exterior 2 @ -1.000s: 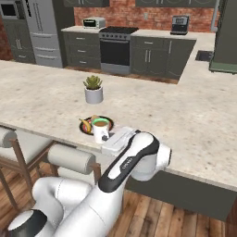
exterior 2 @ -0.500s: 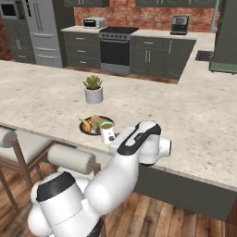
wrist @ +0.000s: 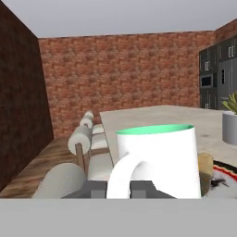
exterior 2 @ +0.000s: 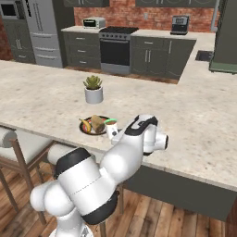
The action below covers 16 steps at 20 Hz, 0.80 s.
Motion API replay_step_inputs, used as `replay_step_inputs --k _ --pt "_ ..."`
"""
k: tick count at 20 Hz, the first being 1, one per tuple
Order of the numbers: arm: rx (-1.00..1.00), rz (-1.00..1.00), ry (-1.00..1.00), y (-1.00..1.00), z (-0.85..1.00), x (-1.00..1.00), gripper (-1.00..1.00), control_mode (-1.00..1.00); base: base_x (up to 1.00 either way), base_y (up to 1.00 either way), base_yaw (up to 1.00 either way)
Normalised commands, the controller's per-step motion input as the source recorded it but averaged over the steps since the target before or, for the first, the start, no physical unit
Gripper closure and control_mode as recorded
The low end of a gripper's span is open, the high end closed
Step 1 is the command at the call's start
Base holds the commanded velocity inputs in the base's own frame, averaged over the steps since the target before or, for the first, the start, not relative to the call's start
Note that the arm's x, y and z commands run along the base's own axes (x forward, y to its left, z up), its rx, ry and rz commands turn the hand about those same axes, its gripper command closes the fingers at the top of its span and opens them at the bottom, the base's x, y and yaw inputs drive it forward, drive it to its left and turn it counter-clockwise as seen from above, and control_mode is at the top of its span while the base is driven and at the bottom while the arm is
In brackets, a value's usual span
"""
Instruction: Pick up the brewed coffee from the coffee machine and place it next to the breakfast plate on the dining counter.
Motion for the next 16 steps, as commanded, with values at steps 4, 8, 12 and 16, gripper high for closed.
replay_step_inputs --k 4,8,12,16 --pt "-0.01 0.00 0.00 0.00 -0.41 0.54 1.00 -1.00 0.00 0.00 0.00" --pt "-0.04 0.01 0.00 0.01 -0.73 0.59 1.00 -1.00 0.00 0.00 0.00" --pt "-0.02 0.04 -0.01 0.00 -0.56 0.54 1.00 -1.00 0.00 0.00 0.00" --pt "0.00 0.02 -0.03 -0.10 -0.18 0.37 1.00 -1.00 0.00 0.00 0.00"
